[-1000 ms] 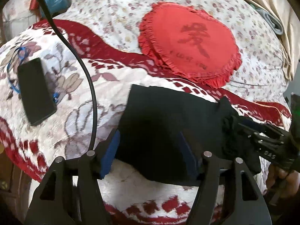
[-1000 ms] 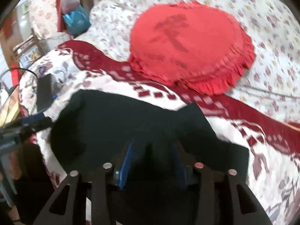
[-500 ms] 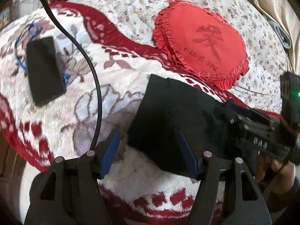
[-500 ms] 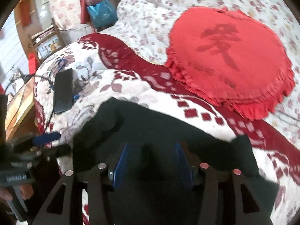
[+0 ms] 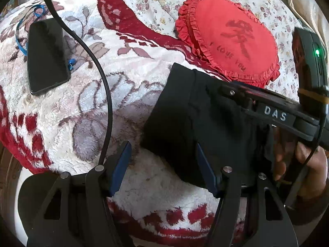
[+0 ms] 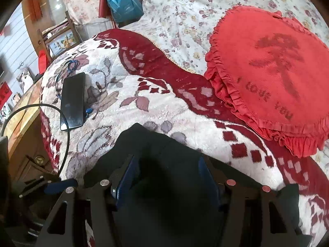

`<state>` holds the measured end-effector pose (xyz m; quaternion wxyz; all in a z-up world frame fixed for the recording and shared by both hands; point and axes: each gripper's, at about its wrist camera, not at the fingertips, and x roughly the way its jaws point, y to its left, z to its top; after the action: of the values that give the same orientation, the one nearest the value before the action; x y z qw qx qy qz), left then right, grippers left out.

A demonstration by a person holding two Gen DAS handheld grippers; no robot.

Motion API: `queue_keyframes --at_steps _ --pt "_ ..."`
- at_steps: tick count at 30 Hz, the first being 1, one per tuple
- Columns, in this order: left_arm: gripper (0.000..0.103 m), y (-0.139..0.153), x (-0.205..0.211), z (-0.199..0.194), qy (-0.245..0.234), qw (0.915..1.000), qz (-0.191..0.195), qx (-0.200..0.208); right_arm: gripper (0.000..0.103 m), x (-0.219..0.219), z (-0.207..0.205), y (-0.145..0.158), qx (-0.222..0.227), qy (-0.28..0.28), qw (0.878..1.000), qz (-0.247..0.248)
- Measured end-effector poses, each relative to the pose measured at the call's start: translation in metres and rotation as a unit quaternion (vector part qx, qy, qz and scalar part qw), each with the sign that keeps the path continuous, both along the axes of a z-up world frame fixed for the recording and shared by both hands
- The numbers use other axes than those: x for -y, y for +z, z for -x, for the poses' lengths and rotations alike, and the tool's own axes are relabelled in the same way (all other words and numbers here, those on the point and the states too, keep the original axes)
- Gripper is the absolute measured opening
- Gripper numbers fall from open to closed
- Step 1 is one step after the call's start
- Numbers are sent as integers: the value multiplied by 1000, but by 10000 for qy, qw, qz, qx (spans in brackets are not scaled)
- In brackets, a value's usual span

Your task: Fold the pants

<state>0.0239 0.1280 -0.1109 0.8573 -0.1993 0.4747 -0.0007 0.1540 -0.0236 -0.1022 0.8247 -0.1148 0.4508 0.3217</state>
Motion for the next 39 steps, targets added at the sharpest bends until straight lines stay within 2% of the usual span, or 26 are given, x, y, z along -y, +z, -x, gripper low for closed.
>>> queue_keyframes --at_steps 9,20,27,32,33,34,36,39 --pt "64 -12 3 -4 -51 9993 331 -143 61 -17 -8 -2 -5 121 9999 25" --pt "64 -13 8 -9 -39 9993 335 -153 61 -28 -15 -11 -81 187 9998 75" --pt "76 -15 10 -13 -13 9988 483 -108 62 -37 -24 -20 -178 330 9992 146" --pt "80 -17 13 -16 1 9983 580 25 62 -36 -37 -34 -512 180 9984 -185" --pt "79 -17 12 -17 -6 9981 614 104 62 -34 -39 -36 -578 109 9978 -303" --pt "63 -17 12 -17 10 9980 612 158 62 -30 -40 -36 -633 19 9970 -450" --pt "39 -13 12 -17 -62 9977 616 268 61 -25 -38 -32 -648 -55 9962 -581" --pt "32 -3 14 -13 -159 9957 699 591 55 -17 -32 -19 -487 -73 9969 -621"
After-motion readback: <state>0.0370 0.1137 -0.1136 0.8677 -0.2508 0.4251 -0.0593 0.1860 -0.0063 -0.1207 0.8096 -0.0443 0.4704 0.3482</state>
